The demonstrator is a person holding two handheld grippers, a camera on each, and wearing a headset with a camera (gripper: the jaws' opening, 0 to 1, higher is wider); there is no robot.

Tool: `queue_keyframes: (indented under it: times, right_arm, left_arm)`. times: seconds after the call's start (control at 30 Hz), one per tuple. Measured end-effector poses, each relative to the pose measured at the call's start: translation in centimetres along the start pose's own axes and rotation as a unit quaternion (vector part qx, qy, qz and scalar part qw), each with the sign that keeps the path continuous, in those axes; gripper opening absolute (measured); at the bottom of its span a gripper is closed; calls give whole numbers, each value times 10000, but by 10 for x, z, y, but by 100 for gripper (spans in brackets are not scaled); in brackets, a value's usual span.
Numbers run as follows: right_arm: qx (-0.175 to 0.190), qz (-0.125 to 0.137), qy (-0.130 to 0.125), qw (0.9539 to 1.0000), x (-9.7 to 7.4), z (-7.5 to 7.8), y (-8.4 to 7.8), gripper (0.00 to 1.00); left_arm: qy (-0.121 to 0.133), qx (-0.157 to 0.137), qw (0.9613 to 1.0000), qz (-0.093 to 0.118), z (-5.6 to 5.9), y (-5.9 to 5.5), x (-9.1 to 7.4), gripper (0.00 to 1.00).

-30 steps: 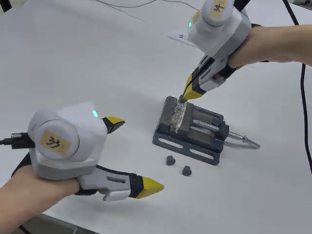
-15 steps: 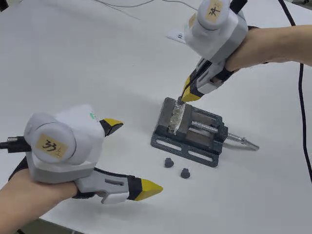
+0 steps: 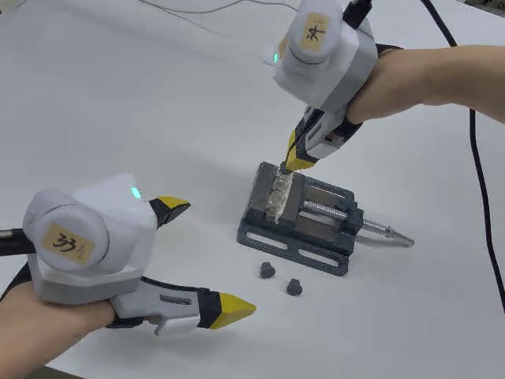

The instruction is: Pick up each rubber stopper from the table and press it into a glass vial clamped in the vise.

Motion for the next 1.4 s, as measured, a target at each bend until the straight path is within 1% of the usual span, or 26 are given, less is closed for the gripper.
queue_keyframes:
  times: [0.07,0.13,0.2,0.4,0.5,0.6,0.7,0.9,0.93,0.97,1.0,1.03,1.13,1.17,1.2,1.23,1.27,1.3,1.33,1.37,1.4]
  right_arm:
    - [13,3,8,10000,0,0,-1,0]
    - [120,50,39,9999,1,1,-1,0]
    - [84,52,43,9999,2,2,0,0]
    - [132,12,56,9999,3,2,0,0]
    - [231,70,126,9996,3,2,-2,0]
    - [171,40,164,9997,4,2,-1,0]
    - [273,66,174,9995,4,1,-1,0]
    - [174,59,151,9997,5,3,-1,0]
    - [197,44,139,9997,5,2,-1,0]
    - [40,-14,122,9999,5,1,0,0]
    - [159,3,118,9998,5,2,-2,0]
    - [116,-7,104,9999,5,2,-2,0]
    - [196,16,49,9998,3,0,-2,0]
    - [318,40,12,9995,3,0,-2,0]
    - [242,52,-19,9997,2,-2,-2,0]
    - [301,80,-58,9995,2,-3,-1,0]
    - [279,126,-108,9995,0,-5,-2,0]
    - [416,273,-191,9986,0,-6,-2,0]
    - [482,345,-210,9980,-1,-7,-3,0]
    - [409,375,-237,9982,-3,-9,-4,0]
    - [449,373,-261,9980,-3,-10,-3,0]
  left_arm:
    - [-2,-7,10000,12,0,1,0,90]
    - [-1,-22,10000,17,0,1,1,90]
    - [-4,-16,10000,1,-1,1,2,90]
    - [6,-49,10000,20,-1,1,4,90]
    - [-5,-63,10000,17,-1,1,5,90]
    - [-3,-86,10000,26,-1,1,6,89]
    - [6,-109,9999,51,-2,2,7,89]
    - [10,-85,9999,65,-2,6,8,89]
    - [11,-76,9999,66,-2,6,8,89]
    - [13,-59,10000,61,-1,7,7,89]
    - [12,-50,10000,65,-1,8,7,89]
    - [17,-30,10000,72,0,10,6,89]
    - [43,-14,9999,117,1,14,2,89]
    - [52,-11,9999,131,1,16,1,89]
    - [65,-7,9999,142,2,18,-1,89]
    - [75,7,9998,162,2,19,-2,89]
    - [83,15,9998,167,3,21,-3,89]
    - [98,37,9998,187,3,23,-5,89]
    - [114,48,9997,217,4,25,-7,89]
    - [122,36,9996,239,4,27,-8,89]
    - [122,30,9996,259,4,28,-9,89]
Point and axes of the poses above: the centre of the closed fingertips' face, and the gripper's own axes: x roughly forward along the fingers, z roughly to its right, y roughly out of its top, the point moved 5 cm from there along -x, roughly backward along the fingers, and after that the axes turned 15 degrees about -x, right-handed, at the moved point
